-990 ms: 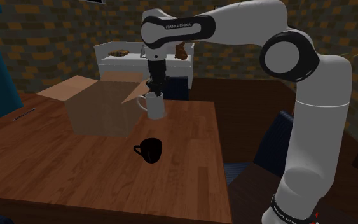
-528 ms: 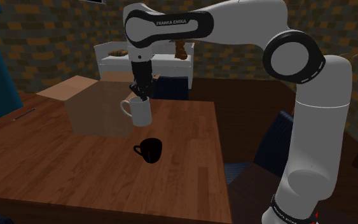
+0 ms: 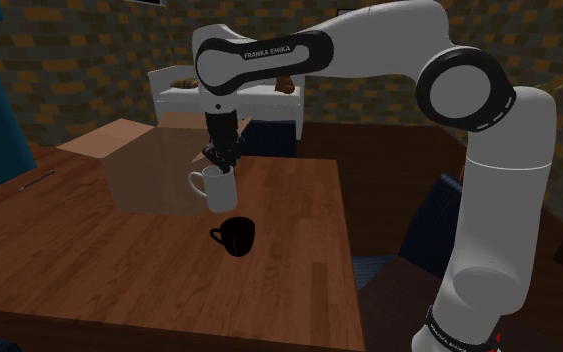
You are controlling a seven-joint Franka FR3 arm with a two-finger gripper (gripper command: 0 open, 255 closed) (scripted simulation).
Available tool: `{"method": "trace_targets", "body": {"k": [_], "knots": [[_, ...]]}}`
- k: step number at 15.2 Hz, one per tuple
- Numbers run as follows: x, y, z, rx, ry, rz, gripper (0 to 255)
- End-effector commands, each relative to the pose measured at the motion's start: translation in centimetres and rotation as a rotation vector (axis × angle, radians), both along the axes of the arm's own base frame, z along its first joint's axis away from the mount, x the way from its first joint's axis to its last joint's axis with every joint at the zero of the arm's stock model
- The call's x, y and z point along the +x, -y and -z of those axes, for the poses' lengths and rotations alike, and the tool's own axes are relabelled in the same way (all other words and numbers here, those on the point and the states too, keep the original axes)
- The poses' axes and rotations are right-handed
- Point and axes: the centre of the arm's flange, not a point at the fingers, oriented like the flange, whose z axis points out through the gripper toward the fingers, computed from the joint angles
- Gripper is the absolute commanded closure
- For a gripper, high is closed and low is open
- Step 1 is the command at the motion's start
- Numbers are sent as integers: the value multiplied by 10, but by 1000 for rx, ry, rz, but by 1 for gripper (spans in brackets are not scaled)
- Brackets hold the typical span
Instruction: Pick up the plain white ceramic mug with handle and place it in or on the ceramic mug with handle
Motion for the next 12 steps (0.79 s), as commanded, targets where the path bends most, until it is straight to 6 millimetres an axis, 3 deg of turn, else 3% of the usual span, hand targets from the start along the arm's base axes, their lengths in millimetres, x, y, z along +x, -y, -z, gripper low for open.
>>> {"method": "trace_targets", "body": {"k": [1,12], "knots": [[1,0,10,0,0,0,255],[1,0,70,0,0,0,255]]}}
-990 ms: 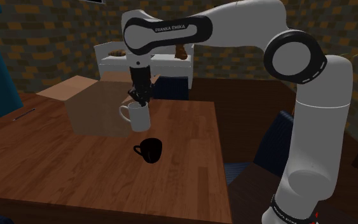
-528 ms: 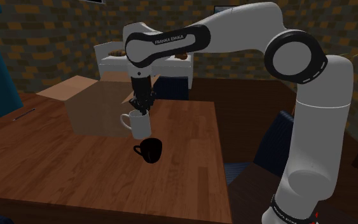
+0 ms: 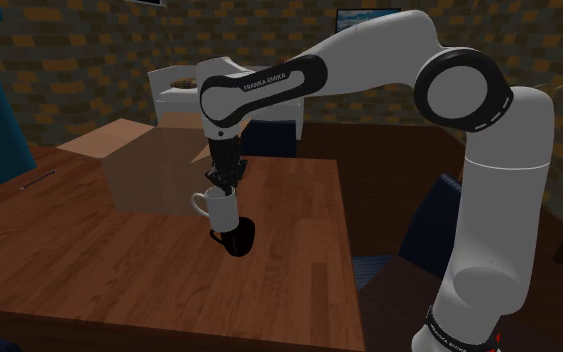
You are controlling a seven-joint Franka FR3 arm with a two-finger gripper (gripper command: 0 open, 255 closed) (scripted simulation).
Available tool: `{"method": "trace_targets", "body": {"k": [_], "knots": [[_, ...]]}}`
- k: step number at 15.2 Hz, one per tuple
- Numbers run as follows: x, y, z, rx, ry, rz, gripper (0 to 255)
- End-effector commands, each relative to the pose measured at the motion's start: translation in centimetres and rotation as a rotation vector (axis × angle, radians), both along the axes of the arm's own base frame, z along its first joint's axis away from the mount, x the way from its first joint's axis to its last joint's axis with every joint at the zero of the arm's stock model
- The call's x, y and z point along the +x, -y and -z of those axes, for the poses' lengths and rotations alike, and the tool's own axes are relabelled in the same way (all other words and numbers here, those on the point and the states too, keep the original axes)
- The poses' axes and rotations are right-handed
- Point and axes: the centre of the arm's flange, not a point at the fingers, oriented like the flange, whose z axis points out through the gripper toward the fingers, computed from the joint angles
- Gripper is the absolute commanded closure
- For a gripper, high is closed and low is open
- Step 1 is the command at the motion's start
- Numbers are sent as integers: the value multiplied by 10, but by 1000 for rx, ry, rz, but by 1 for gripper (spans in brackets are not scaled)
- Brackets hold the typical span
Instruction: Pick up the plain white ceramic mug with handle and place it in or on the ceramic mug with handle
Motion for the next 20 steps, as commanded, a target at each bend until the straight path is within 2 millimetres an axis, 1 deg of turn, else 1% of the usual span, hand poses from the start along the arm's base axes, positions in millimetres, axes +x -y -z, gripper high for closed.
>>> {"method": "trace_targets", "body": {"k": [1,8,9,14,17,18,20], "knots": [[1,0,6,0,1,0,255],[1,0,6,0,1,0,255],[1,0,6,0,1,0,0],[1,0,6,0,1,0,0],[3,0,-33,0,1,0,0],[4,0,-44,0,1,0,0],[4,0,-44,0,1,0,0]]}}
